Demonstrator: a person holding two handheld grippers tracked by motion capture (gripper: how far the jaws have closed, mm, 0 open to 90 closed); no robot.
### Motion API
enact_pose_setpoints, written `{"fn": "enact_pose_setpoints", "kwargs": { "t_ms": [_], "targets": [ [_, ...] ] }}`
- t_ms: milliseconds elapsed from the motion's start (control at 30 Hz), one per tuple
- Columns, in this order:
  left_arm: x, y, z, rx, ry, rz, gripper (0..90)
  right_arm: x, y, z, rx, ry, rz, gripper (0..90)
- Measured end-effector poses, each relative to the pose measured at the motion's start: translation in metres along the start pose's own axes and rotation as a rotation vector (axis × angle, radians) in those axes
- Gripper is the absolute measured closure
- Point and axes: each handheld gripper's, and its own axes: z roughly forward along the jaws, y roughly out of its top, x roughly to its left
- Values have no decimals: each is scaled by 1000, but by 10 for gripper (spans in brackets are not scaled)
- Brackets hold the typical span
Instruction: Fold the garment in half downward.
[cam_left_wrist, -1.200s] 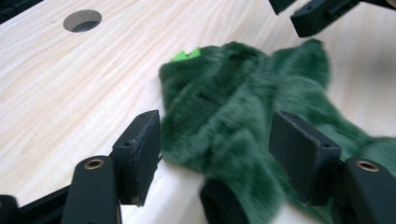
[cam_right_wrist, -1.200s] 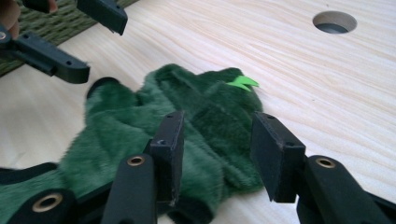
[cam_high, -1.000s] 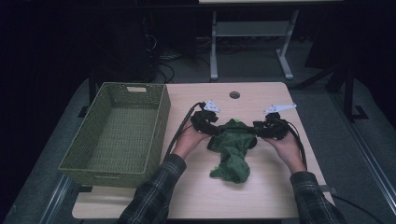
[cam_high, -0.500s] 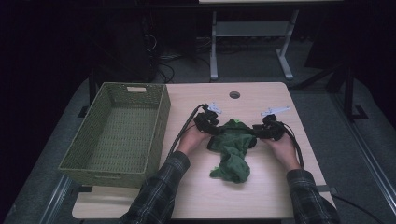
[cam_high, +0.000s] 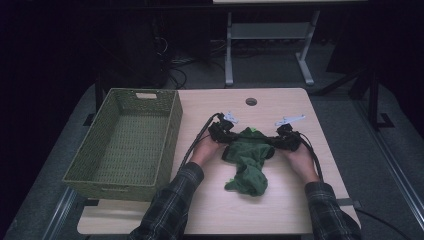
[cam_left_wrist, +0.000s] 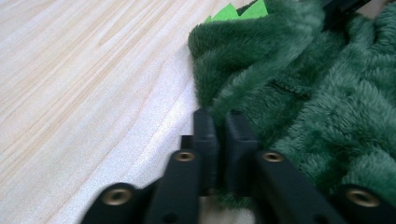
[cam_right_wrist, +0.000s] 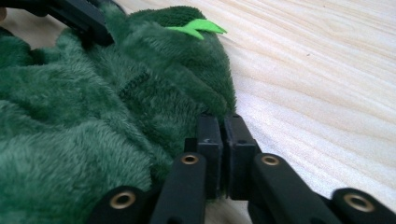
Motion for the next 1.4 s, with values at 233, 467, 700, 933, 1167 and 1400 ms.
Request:
{"fn": "enact_pose_setpoints", "kwargs": {
  "t_ms": [233, 467, 700, 933, 1167, 1400],
  "targets": [
    [-2, 8, -9, -27, 4, -19, 881, 2, 5, -7, -3, -15, 19, 887],
    [-4, 27, -31, -101, -8, -28, 879, 3, 17, -22, -26, -15, 25, 887],
    [-5, 47, -52, -151, 1, -3, 876, 6, 43, -40, -64, -25, -9, 888],
    [-8, 50, -67, -200, -14, 0, 873, 6, 48, -55, -106, -14, -6, 888],
    [-20, 42, -76, -226, -28, 12, 871, 20, 40, -66, -137, 12, -57, 887],
    [-35, 32, -86, -258, -38, 22, 869, 33, 31, -79, -170, 36, -96, 887]
  ]
}}
